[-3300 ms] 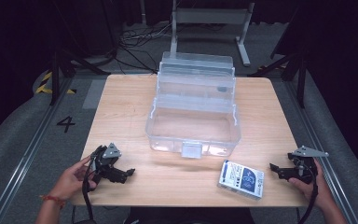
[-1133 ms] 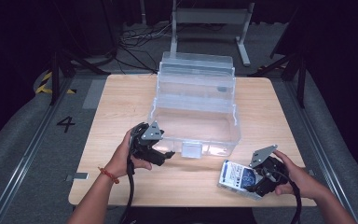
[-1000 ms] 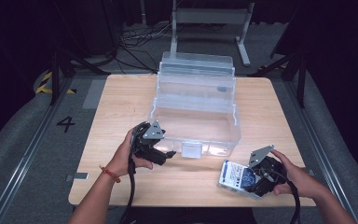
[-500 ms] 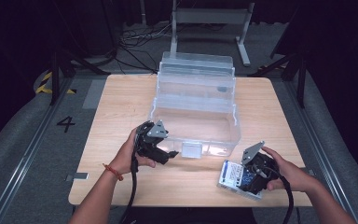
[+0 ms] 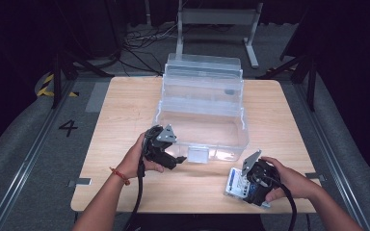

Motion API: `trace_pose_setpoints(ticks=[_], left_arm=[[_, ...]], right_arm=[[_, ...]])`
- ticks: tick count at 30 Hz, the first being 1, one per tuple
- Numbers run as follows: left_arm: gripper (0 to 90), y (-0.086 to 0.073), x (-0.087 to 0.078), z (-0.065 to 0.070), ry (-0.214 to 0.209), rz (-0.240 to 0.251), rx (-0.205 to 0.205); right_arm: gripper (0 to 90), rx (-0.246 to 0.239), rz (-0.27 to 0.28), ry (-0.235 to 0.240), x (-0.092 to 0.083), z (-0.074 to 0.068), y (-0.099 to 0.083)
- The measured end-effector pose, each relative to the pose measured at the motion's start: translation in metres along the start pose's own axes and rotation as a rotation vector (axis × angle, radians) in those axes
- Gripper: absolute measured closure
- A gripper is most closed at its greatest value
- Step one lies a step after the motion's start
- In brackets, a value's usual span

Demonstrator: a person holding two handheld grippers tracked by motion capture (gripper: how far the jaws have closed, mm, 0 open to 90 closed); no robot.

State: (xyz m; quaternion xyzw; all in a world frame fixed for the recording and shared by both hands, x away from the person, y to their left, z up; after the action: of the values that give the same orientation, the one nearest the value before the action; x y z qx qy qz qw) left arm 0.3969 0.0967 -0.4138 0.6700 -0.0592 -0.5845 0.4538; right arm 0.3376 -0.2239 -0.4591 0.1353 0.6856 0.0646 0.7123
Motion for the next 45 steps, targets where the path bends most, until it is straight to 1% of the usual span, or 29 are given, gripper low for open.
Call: trace_pose_setpoints(ticks=[3, 5, 6, 7, 10, 11, 15, 16, 17, 19, 20, 21, 22, 23, 24, 25, 26, 28, 30, 31, 32, 34, 38, 40, 41, 42, 43, 44, 45], left_arm=[[22.2, 0.001, 0.003, -0.001, 0.004, -0.008, 0.009], [23.7, 0.001, 0.007, -0.004, -0.006, -0.023, 0.018], [28.6, 0.001, 0.008, -0.005, -0.010, -0.036, 0.020], [30.0, 0.001, 0.011, -0.006, -0.012, -0.047, 0.019], [34.3, 0.002, 0.011, -0.008, -0.005, -0.043, 0.025], [38.0, 0.002, 0.011, -0.009, -0.009, -0.036, 0.028], [55.1, 0.002, 0.008, -0.015, 0.010, 0.002, 0.026], [62.0, 0.000, 0.006, -0.018, -0.009, 0.008, 0.012], [63.8, -0.001, 0.005, -0.020, -0.016, 0.014, 0.009], [68.1, -0.002, 0.003, -0.021, -0.040, -0.012, 0.023], [69.7, -0.002, 0.003, -0.021, -0.040, -0.012, 0.023], [71.2, -0.004, 0.002, -0.020, -0.058, -0.022, 0.037], [72.0, -0.004, 0.001, -0.019, -0.055, -0.030, 0.051], [72.7, -0.004, 0.001, -0.019, -0.055, -0.030, 0.051], [73.7, -0.005, 0.000, -0.017, -0.049, -0.040, 0.067], [74.4, -0.005, 0.000, -0.017, -0.049, -0.040, 0.067], [75.4, -0.007, -0.001, -0.017, -0.066, -0.043, 0.077], [76.0, -0.009, -0.003, -0.018, -0.069, -0.048, 0.099], [76.3, -0.011, -0.005, -0.017, -0.063, -0.051, 0.096], [76.5, -0.013, -0.007, -0.017, -0.065, -0.061, 0.109], [76.6, -0.014, -0.008, -0.016, -0.066, -0.058, 0.102], [76.9, -0.016, -0.010, -0.017, -0.072, -0.061, 0.119], [76.9, -0.019, -0.013, -0.016, -0.074, -0.059, 0.121], [76.3, -0.021, -0.015, -0.017, -0.071, -0.056, 0.109], [75.8, -0.021, -0.015, -0.017, -0.071, -0.056, 0.109], [75.8, -0.023, -0.016, -0.017, -0.074, -0.049, 0.090], [70.4, -0.023, -0.019, -0.019, -0.058, -0.038, 0.079], [65.1, -0.024, -0.022, -0.019, -0.061, -0.025, 0.068], [64.9, -0.026, -0.026, -0.020, -0.069, -0.011, 0.073]], right_arm=[[3.6, -0.007, -0.011, -0.012, 0.000, -0.001, 0.000], [3.8, -0.015, -0.007, -0.017, 0.000, -0.001, 0.000], [4.1, -0.015, -0.005, -0.019, 0.000, -0.001, 0.000], [4.1, -0.030, 0.003, -0.021, 0.000, -0.001, -0.001], [4.1, -0.029, 0.006, -0.024, 0.000, -0.001, -0.002], [4.2, -0.028, 0.011, -0.029, 0.000, -0.002, -0.003], [4.4, -0.032, 0.017, -0.017, -0.001, -0.003, -0.005], [4.4, -0.031, 0.018, -0.023, 0.000, -0.004, -0.007], [4.4, -0.035, 0.019, -0.018, 0.000, -0.003, -0.008], [4.4, -0.038, 0.018, -0.018, -0.001, -0.004, -0.009], [4.4, -0.038, 0.018, -0.018, -0.001, -0.004, -0.009], [4.5, -0.034, 0.017, -0.011, -0.001, -0.005, -0.011], [4.5, -0.043, 0.020, -0.013, -0.001, -0.004, -0.011], [4.5, -0.038, 0.017, -0.014, -0.002, -0.005, -0.012], [4.6, -0.033, 0.016, -0.013, -0.002, -0.005, -0.013], [4.6, -0.042, 0.013, -0.014, -0.002, -0.005, -0.013], [4.7, -0.038, 0.011, -0.014, -0.002, -0.005, -0.014], [4.8, -0.040, 0.008, -0.006, -0.003, -0.006, -0.015], [4.9, -0.051, 0.004, -0.003, -0.004, -0.007, -0.017], [4.9, -0.053, 0.005, -0.009, -0.004, -0.007, -0.017], [5.0, -0.055, 0.005, -0.006, -0.004, -0.007, -0.017], [5.0, -0.049, -0.003, -0.002, -0.005, -0.009, -0.018], [5.0, -0.044, 0.003, -0.001, -0.006, -0.008, -0.020], [5.1, -0.019, 0.019, -0.012, -0.005, -0.005, -0.022], [5.1, -0.019, 0.019, -0.012, -0.005, -0.005, -0.022], [5.2, -0.028, 0.018, -0.015, -0.006, -0.004, -0.023], [5.2, -0.016, 0.021, -0.013, -0.006, -0.004, -0.024], [5.2, -0.017, 0.023, -0.009, -0.007, -0.004, -0.025], [5.2, -0.013, 0.024, -0.010, -0.007, -0.004, -0.025]])
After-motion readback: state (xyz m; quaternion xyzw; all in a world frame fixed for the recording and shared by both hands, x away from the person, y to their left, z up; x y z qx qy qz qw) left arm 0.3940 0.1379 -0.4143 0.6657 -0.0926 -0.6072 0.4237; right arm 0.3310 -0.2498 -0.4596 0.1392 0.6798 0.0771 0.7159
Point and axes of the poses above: each handheld gripper's, and its own axes: x roughly forward along the jaws, y roughly out of its top, z roughly to its right, the point moved 2 cm from there along x, roughly forward along the jaws, and after that the axes turned 13 degrees about -x, right-handed, at the moved point
